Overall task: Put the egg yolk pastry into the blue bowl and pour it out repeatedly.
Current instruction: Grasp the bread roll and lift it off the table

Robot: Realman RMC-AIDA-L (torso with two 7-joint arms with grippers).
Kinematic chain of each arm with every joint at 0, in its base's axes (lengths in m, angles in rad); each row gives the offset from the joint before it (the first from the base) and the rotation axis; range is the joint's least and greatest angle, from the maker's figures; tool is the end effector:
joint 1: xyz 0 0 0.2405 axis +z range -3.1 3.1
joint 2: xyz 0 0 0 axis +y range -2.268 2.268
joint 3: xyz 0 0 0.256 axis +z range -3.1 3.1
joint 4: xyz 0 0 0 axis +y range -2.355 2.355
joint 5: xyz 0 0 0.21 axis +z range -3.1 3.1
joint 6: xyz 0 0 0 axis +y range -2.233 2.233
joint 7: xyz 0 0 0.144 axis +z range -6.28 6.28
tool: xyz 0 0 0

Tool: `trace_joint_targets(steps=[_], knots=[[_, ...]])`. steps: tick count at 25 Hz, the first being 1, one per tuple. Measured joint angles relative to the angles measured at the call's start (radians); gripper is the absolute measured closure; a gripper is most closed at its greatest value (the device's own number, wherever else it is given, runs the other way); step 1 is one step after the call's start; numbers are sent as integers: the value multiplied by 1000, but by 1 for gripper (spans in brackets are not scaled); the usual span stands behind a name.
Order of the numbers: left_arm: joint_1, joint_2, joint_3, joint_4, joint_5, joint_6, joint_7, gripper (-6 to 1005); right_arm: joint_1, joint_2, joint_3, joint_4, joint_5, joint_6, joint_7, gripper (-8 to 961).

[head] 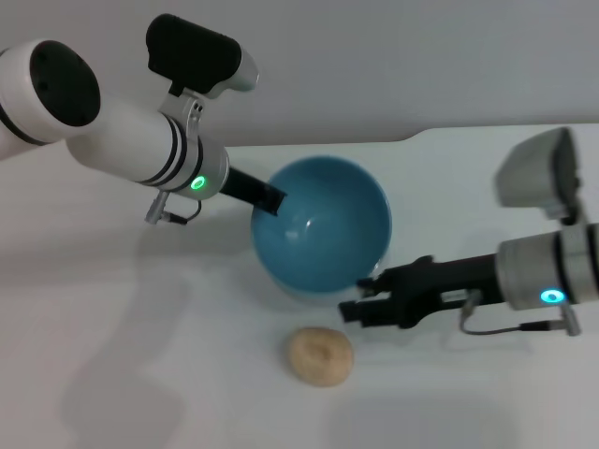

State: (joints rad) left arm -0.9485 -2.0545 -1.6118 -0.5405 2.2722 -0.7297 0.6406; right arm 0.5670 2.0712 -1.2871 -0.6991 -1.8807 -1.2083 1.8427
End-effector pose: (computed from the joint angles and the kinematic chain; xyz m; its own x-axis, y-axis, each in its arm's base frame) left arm -0.1784 0.4427 -0.0808 0.7641 0.6392 0.0873 0.5825 -0.6253 -0.5193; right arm 0.2329 0.3463 -0.0653 0.7744 -0.5827 -0.2465 -0.6153 -0.7843 -0.0793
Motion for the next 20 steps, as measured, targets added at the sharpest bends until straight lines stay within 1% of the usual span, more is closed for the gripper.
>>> trace_joint_targets(steps=[3,6,12,17,18,20], knots=[[21,3,-2,-48,13,-71,-39,996,20,2,-102,-22,1,22,45,484],[27,4,-3,-67,25,-118,-66,996,32,4,-196,-41,5,61,80,484],[37,-1,-4,-100,80,-148,-121,995,54,6,-331,-42,6,139,148,484],[89,-2,-5,-195,81,-93,-146,993,51,7,-355,-39,4,158,159,490],[106,-2,-8,-224,82,-64,-155,993,50,7,-356,-39,4,158,159,491],[107,-2,-12,-229,83,-59,-157,992,49,7,-358,-39,3,159,160,493]])
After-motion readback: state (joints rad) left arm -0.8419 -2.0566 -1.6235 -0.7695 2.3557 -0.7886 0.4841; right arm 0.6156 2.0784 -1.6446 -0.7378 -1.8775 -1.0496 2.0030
